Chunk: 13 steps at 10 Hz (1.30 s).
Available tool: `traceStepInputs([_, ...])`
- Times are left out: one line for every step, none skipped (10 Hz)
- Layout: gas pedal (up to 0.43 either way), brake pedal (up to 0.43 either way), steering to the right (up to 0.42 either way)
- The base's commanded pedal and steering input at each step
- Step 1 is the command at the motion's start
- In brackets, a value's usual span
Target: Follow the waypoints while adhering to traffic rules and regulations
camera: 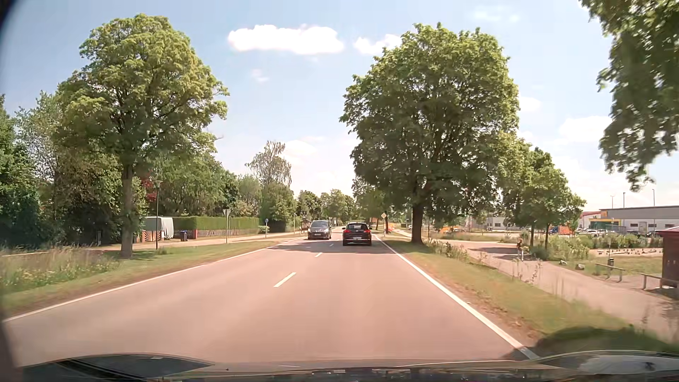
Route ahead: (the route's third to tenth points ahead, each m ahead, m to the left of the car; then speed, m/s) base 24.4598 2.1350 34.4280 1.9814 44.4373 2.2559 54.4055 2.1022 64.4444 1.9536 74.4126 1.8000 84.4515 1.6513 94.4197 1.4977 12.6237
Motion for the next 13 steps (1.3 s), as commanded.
traceStepInputs([0.197, 0.012, -0.008])
traceStepInputs([0.197, 0.006, -0.008])
traceStepInputs([0.197, 0.006, -0.005])
traceStepInputs([0.197, 0.006, -0.004])
traceStepInputs([0.197, 0.006, -0.004])
traceStepInputs([0.197, 0.006, -0.004])
traceStepInputs([0.197, 0.012, -0.003])
traceStepInputs([0.197, 0.012, -0.003])
traceStepInputs([0.197, 0.006, -0.003])
traceStepInputs([0.197, 0.012, -0.003])
traceStepInputs([0.197, 0.012, -0.003])
traceStepInputs([0.197, 0.012, -0.003])
traceStepInputs([0.177, 0.012, -0.003])
